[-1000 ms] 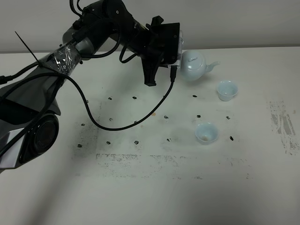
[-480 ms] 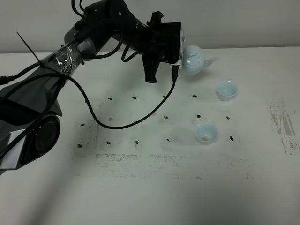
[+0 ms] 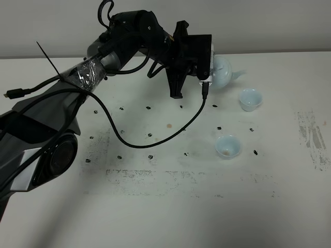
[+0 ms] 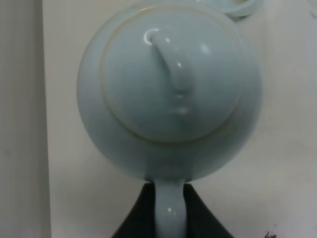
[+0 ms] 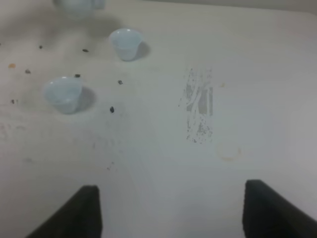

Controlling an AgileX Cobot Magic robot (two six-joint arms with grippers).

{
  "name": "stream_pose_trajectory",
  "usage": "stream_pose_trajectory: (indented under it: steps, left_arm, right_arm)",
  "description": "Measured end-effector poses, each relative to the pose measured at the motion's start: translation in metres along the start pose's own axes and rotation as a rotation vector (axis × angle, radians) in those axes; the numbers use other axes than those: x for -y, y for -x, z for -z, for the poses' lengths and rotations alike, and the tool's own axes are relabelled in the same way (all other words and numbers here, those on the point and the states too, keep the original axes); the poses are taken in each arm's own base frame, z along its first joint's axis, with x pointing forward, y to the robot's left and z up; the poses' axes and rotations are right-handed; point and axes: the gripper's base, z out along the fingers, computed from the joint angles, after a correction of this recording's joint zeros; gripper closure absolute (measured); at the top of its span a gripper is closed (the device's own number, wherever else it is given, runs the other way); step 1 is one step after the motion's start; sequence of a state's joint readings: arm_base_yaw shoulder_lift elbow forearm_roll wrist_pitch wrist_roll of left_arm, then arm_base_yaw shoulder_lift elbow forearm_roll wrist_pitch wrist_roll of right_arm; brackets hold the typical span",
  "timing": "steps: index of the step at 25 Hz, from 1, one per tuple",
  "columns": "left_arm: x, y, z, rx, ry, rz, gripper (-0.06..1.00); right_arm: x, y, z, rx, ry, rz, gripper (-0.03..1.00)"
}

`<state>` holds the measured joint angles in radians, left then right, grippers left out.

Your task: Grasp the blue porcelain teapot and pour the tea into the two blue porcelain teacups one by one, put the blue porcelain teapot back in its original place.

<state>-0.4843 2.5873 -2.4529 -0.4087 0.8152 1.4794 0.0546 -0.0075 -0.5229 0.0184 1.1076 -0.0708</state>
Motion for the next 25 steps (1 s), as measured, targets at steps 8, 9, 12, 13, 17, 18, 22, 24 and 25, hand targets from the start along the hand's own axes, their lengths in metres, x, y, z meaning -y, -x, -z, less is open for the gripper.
stream_pose_trajectory:
  steps: [8,9,12,13,17,18,22,24,25]
  left_arm:
    - [0.004,0.0,-0.003,-0.045,-0.023,-0.071,0.94]
    - [0.005,0.0,-0.004,-0.045,-0.025,-0.073,0.94]
    - [0.004,0.001,-0.003,-0.045,-0.024,-0.075,0.94]
    - [0.004,0.001,-0.002,-0.044,-0.023,-0.077,0.94]
    - [0.002,0.004,0.002,-0.04,-0.014,-0.101,0.94]
    - [0.001,0.004,0.004,-0.038,-0.012,-0.11,0.94]
    - [0.0,0.01,0.006,-0.027,-0.002,-0.146,0.94]
    - [0.002,0.014,0.005,-0.023,-0.003,-0.163,0.94]
    - [0.003,0.016,0.004,-0.021,-0.005,-0.172,0.94]
  right_arm:
    - [0.0,0.0,0.0,0.0,0.0,0.0,0.39]
    - [0.0,0.0,0.0,0.0,0.0,0.0,0.39]
    - [0.0,0.0,0.0,0.0,0.0,0.0,0.39]
    - [0.0,0.0,0.0,0.0,0.0,0.0,0.39]
    - [0.0,0.0,0.0,0.0,0.0,0.0,0.39]
    - [0.0,0.0,0.0,0.0,0.0,0.0,0.39]
    - [0.0,0.0,0.0,0.0,0.0,0.0,0.39]
    - [0.0,0.0,0.0,0.0,0.0,0.0,0.39]
    - [0.0,0.0,0.0,0.0,0.0,0.0,0.39]
